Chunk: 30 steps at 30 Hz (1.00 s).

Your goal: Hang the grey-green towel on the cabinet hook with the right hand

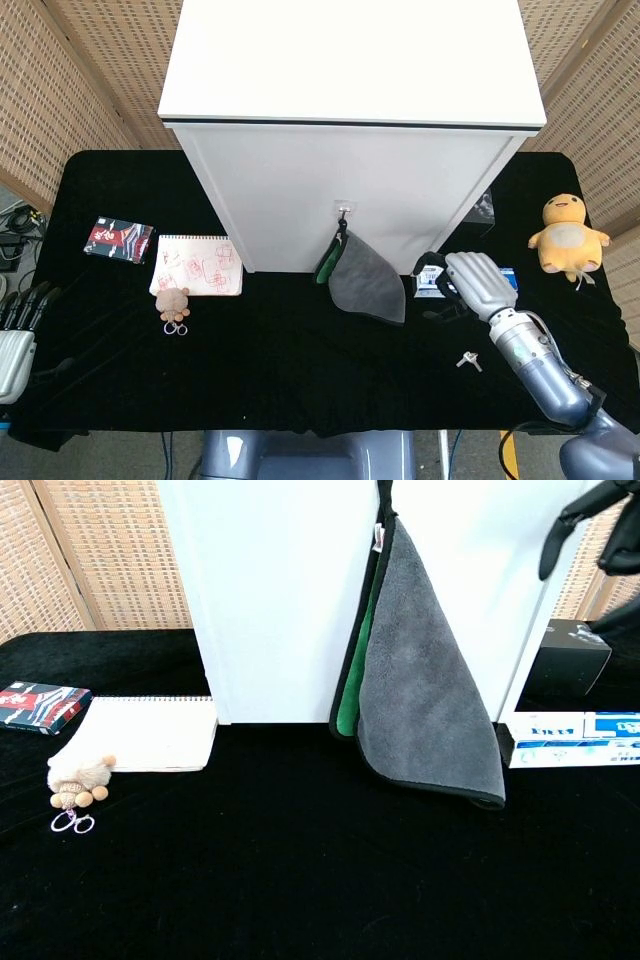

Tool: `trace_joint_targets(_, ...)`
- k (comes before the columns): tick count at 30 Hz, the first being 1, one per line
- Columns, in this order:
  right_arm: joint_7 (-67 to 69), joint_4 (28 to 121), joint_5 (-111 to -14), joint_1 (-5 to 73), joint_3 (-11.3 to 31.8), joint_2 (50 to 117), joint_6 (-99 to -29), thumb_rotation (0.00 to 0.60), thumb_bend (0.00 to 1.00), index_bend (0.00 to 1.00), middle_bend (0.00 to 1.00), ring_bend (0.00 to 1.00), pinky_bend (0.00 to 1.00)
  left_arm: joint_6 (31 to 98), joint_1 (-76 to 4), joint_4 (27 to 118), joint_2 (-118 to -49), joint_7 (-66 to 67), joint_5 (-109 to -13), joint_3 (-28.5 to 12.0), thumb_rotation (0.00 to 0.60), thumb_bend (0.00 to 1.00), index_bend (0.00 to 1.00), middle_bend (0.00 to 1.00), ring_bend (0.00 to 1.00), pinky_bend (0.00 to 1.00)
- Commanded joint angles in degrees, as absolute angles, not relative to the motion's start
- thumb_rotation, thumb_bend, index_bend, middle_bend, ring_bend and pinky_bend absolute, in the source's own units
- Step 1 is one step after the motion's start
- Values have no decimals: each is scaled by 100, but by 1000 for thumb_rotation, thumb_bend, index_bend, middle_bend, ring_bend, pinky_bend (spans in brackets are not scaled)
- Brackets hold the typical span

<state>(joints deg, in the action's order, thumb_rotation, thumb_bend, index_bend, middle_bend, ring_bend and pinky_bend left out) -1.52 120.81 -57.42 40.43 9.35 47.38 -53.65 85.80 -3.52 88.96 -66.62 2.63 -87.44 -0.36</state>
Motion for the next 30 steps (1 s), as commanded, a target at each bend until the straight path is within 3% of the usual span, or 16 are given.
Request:
trace_joint_targets(1, -764, 11251, -7690, 3431, 332, 4913, -6052, 600, 115, 447, 997, 1000, 1000, 8600, -343, 8902, -6651, 245, -8756, -34, 600, 0, 0, 0, 0, 0)
trace_joint_targets(5, -1045, 10284, -9016, 3062, 0, 5206, -6807, 600, 116, 458, 952, 981, 1000, 8622, -337, 8908, -6642, 232, -8778, -30, 600, 0, 0, 0, 0, 0)
trace_joint_targets(8, -985, 9538, -9698, 2768, -170, 5462, -7458, 600, 92, 440, 851, 869, 959, 8649, -329, 8918, -6642, 251, -8809, -22, 600, 0, 0, 0, 0, 0)
trace_joint_targets(11, -984, 9067, -9960, 2489, -255, 5634, -7942, 600, 10, 335, 605, 602, 639, 8701, -309, 8926, -6641, 263, -8834, -21, 600, 0, 0, 0, 0, 0)
trace_joint_targets(13, -1081, 8967, -9862, 2255, -285, 5726, -8134, 600, 0, 236, 319, 279, 371, 8737, -294, 8932, -6638, 255, -8844, -24, 600, 0, 0, 0, 0, 0)
trace_joint_targets(15, -1149, 8996, -9702, 2098, -288, 5788, -8196, 600, 0, 156, 114, 74, 195, 8766, -284, 8937, -6633, 247, -8858, -26, 600, 0, 0, 0, 0, 0)
trace_joint_targets(16, -1185, 9019, -9608, 2038, -284, 5804, -8199, 600, 0, 121, 53, 27, 123, 8779, -279, 8937, -6630, 248, -8867, -24, 600, 0, 0, 0, 0, 0)
trace_joint_targets(18, -1265, 9087, -9401, 1920, -265, 5828, -8204, 600, 0, 72, 3, 0, 29, 8821, -263, 8935, -6627, 241, -8895, -20, 600, 0, 0, 0, 0, 0)
trace_joint_targets(20, -1287, 9149, -9249, 1816, -248, 5854, -8249, 600, 0, 35, 0, 0, 0, 8872, -245, 8938, -6623, 229, -8920, -20, 600, 0, 0, 0, 0, 0)
trace_joint_targets(30, -933, 9013, -8898, 1200, -211, 6282, -8818, 600, 0, 0, 0, 0, 0, 9121, -161, 8908, -6619, 157, -9090, -4, 600, 0, 0, 0, 0, 0)
